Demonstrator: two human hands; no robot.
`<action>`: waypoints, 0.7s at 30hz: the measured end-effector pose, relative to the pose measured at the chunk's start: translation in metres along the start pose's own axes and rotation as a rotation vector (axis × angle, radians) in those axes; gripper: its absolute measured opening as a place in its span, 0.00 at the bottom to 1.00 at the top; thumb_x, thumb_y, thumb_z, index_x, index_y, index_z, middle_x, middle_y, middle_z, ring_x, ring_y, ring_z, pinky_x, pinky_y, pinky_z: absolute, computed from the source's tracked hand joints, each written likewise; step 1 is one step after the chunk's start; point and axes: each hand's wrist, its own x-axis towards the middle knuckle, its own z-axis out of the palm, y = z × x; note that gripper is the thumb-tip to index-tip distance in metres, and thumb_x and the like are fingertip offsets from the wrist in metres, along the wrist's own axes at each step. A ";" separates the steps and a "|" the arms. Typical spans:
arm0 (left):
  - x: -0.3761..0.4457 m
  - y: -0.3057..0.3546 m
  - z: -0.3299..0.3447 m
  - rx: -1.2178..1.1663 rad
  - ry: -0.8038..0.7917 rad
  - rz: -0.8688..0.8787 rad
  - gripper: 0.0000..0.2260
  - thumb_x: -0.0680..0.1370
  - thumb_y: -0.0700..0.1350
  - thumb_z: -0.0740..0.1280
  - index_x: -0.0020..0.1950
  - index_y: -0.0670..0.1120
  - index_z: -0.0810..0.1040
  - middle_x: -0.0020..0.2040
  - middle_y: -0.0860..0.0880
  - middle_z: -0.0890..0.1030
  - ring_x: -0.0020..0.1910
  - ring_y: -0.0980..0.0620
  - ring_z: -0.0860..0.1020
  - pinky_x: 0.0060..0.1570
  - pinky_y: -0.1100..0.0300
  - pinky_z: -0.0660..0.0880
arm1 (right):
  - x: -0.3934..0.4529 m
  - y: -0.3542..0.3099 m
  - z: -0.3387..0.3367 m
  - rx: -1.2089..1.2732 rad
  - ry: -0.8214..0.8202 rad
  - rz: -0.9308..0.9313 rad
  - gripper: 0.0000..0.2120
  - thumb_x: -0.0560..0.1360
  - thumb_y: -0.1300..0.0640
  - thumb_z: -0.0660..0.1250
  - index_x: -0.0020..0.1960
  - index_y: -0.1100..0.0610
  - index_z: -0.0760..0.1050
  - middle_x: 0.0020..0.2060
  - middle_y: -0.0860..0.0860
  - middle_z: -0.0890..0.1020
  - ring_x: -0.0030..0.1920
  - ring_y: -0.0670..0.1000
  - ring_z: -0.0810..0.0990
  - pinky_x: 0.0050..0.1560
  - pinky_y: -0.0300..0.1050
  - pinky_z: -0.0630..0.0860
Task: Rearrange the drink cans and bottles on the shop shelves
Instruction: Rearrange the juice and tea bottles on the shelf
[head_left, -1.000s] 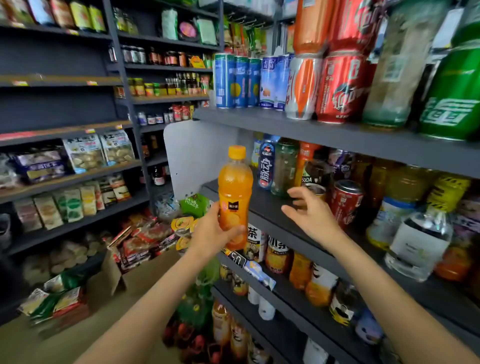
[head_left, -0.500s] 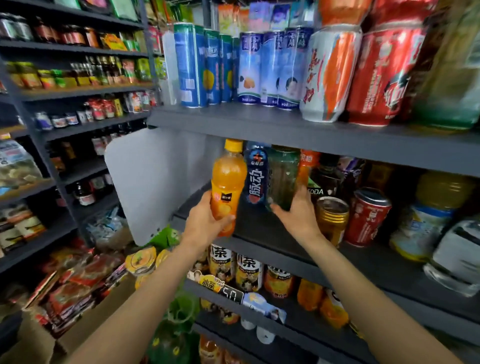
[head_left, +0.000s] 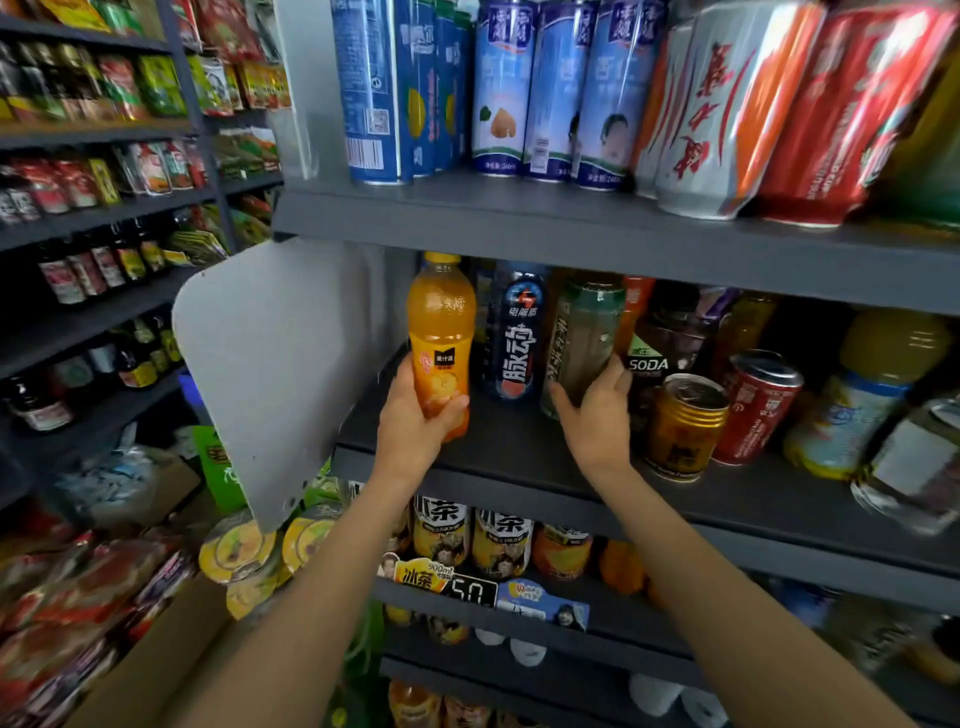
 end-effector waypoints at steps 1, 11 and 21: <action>-0.001 -0.001 0.001 -0.015 -0.002 0.003 0.30 0.74 0.44 0.71 0.72 0.46 0.62 0.64 0.46 0.73 0.62 0.49 0.71 0.58 0.59 0.65 | -0.002 0.001 -0.001 -0.014 0.010 -0.011 0.34 0.74 0.54 0.69 0.70 0.67 0.55 0.64 0.63 0.65 0.62 0.65 0.71 0.56 0.57 0.73; 0.003 -0.010 -0.002 0.020 -0.021 0.009 0.32 0.72 0.48 0.72 0.72 0.47 0.61 0.65 0.46 0.72 0.64 0.47 0.71 0.62 0.50 0.68 | 0.000 -0.007 -0.001 -0.127 -0.027 0.005 0.35 0.76 0.52 0.66 0.72 0.68 0.52 0.65 0.63 0.64 0.60 0.65 0.73 0.53 0.56 0.75; 0.006 -0.007 -0.006 0.013 -0.129 -0.007 0.32 0.73 0.46 0.71 0.73 0.47 0.60 0.66 0.46 0.73 0.65 0.46 0.71 0.65 0.49 0.67 | -0.017 -0.007 -0.048 -0.143 -0.181 -0.004 0.31 0.69 0.51 0.74 0.62 0.65 0.63 0.58 0.61 0.75 0.58 0.61 0.76 0.55 0.55 0.75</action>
